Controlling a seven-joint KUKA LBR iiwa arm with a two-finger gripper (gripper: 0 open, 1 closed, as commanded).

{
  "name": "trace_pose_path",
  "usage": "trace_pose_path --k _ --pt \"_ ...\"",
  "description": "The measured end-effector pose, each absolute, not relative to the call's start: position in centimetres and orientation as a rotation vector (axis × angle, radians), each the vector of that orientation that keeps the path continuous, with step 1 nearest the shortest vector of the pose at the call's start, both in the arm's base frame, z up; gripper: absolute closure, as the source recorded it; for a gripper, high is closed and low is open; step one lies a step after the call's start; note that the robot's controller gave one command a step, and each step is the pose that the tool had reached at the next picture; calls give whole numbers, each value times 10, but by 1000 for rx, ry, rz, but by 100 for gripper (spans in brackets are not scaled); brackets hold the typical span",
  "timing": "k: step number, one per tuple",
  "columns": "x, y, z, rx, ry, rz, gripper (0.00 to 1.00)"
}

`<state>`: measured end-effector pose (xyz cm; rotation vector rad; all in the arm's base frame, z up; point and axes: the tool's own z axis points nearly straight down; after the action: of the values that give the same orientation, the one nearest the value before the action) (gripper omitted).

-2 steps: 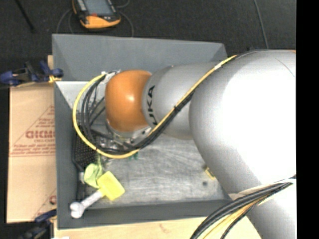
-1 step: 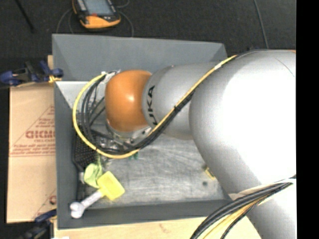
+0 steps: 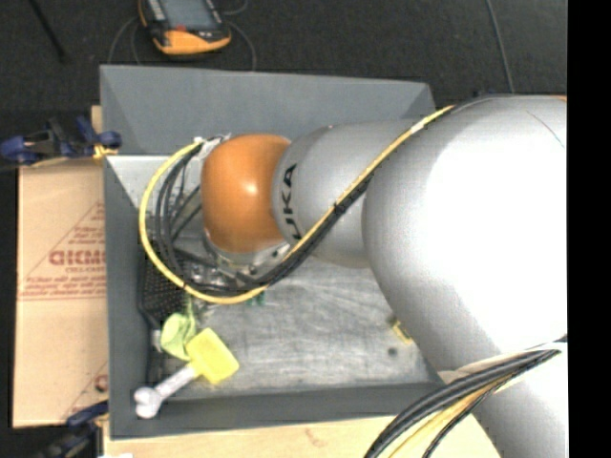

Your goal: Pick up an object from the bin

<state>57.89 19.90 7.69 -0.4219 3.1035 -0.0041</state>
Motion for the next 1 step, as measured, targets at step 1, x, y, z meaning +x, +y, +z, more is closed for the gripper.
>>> trace_pose_path --k 1 --pt "579 199 77 -422 3103 -4 100"
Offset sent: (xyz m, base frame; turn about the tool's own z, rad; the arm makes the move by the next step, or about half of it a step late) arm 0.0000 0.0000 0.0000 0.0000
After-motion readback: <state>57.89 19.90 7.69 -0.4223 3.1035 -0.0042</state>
